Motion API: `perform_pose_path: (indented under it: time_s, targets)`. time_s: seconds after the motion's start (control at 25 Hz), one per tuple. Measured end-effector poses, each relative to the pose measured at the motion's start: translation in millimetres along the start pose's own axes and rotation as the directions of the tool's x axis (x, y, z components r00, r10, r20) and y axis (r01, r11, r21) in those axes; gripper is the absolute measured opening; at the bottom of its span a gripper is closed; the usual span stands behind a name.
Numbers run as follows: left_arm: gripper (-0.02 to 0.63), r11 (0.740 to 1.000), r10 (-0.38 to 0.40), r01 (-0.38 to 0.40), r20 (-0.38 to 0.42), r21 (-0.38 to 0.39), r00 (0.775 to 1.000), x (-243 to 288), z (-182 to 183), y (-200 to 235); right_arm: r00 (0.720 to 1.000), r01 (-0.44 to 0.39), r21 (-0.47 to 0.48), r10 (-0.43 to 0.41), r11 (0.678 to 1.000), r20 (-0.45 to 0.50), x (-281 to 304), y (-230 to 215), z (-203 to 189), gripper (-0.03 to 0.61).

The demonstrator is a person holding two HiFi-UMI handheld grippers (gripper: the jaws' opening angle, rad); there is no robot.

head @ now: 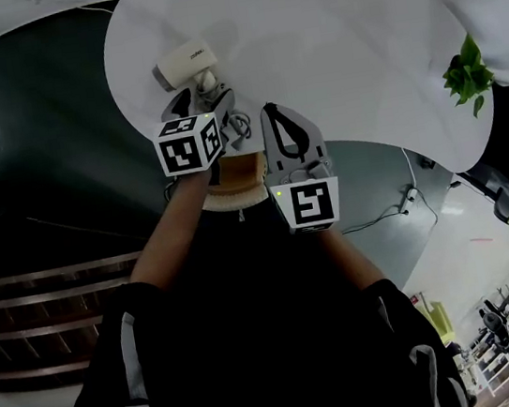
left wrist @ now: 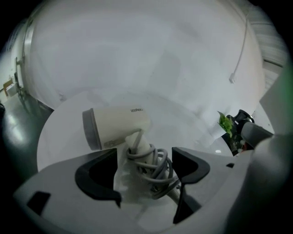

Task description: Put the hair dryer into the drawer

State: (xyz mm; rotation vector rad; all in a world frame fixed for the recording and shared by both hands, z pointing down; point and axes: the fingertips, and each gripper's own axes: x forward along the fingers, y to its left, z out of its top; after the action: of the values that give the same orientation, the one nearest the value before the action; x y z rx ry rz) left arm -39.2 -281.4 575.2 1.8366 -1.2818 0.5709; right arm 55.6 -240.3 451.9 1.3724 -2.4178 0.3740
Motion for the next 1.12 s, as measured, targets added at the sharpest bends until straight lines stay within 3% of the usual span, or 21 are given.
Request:
perform_pose_path:
  time_s: [0.16, 0.32, 0.52, 0.68, 0.8, 0.96, 1.12]
  targets:
    - [0.371, 0.999, 0.027, -0.028, -0.038, -0.023, 0.999, 8.8, -0.4, -0.9, 0.998, 0.007, 0.007, -0.007, 1.0, 0.068, 3.9, -4.7, 2.5, 0.023]
    - [0.371, 0.997, 0.057, -0.061, -0.088, -0.045, 0.995, 18.9, -2.5, -1.5, 0.998, 0.016, 0.011, -0.017, 1.0, 0.068, 3.3, -6.0, 2.1, 0.023]
    - [0.37, 0.995, 0.101, -0.101, -0.106, 0.013, 0.989, 28.0, -5.3, 1.2, 0.997, 0.029, 0.024, -0.031, 0.999, 0.073, 1.9, -3.2, 2.6, 0.023]
    - [0.359, 0.997, 0.063, -0.056, -0.114, 0.061, 0.991, 26.9, -6.3, -0.6, 0.997, 0.032, 0.023, -0.033, 0.999, 0.073, 0.7, -1.3, 3.5, 0.023]
    - [0.35, 0.988, 0.002, 0.024, -0.172, 0.151, 0.985, 24.8, -12.8, -7.3, 0.997, 0.029, 0.026, -0.031, 0.999, 0.073, -1.1, -0.7, 2.0, 0.023]
    - [0.347, 0.934, -0.06, 0.16, -0.302, 0.32, 0.951, 16.1, -28.2, -10.8, 0.997, 0.021, 0.025, -0.023, 0.999, 0.075, -3.3, 3.7, 1.5, 0.023]
    - [0.347, 0.842, -0.033, 0.266, -0.447, 0.469, 0.894, 5.5, -47.0, -7.0, 0.996, 0.019, 0.029, -0.022, 0.999, 0.081, -7.1, 4.9, 0.5, 0.023]
